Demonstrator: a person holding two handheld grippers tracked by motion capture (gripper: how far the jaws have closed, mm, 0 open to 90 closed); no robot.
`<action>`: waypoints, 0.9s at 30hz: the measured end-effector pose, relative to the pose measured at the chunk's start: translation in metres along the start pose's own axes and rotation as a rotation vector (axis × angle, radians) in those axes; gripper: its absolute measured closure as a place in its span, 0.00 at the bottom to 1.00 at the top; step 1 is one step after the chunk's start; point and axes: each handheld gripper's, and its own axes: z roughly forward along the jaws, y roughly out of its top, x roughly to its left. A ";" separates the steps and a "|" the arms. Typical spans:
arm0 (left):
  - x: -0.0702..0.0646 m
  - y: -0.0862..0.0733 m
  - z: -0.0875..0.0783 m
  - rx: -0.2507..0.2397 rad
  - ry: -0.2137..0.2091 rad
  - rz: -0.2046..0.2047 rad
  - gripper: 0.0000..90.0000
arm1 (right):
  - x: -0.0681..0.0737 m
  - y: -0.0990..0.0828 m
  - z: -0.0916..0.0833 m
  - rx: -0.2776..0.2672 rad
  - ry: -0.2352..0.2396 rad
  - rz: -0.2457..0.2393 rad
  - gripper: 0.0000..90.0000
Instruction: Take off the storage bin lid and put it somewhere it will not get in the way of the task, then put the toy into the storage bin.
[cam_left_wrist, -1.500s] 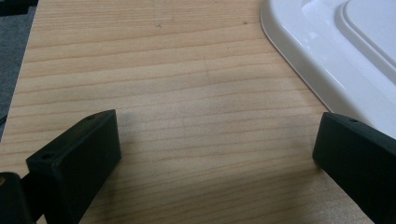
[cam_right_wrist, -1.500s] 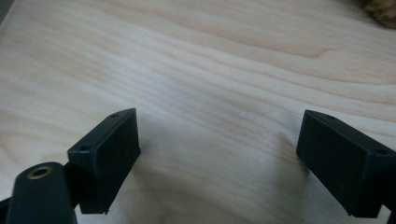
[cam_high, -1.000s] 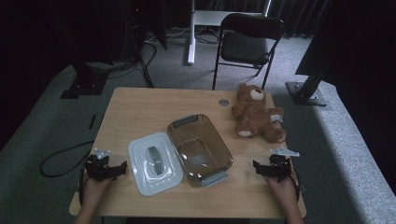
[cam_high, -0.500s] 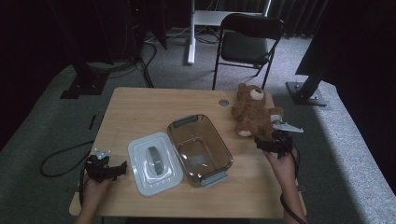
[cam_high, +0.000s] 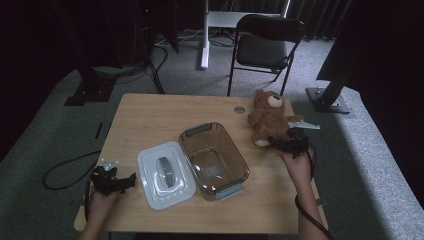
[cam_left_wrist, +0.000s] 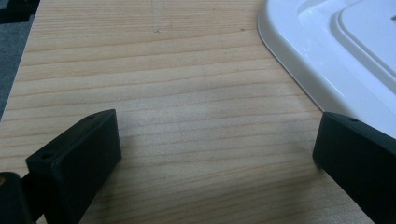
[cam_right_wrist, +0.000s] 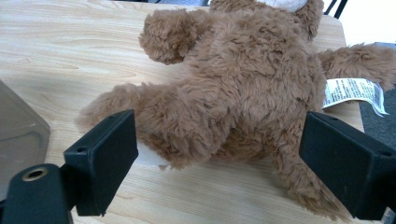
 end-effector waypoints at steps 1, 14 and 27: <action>0.000 0.000 0.000 0.000 0.000 0.000 0.02 | 0.000 0.000 0.000 -0.001 -0.005 0.000 0.12; 0.000 0.000 0.000 0.000 0.000 0.000 0.02 | -0.006 0.014 0.006 -0.007 -0.013 0.016 0.12; 0.000 0.000 0.000 0.000 0.000 0.001 0.02 | -0.017 0.031 0.032 0.013 -0.042 0.063 0.12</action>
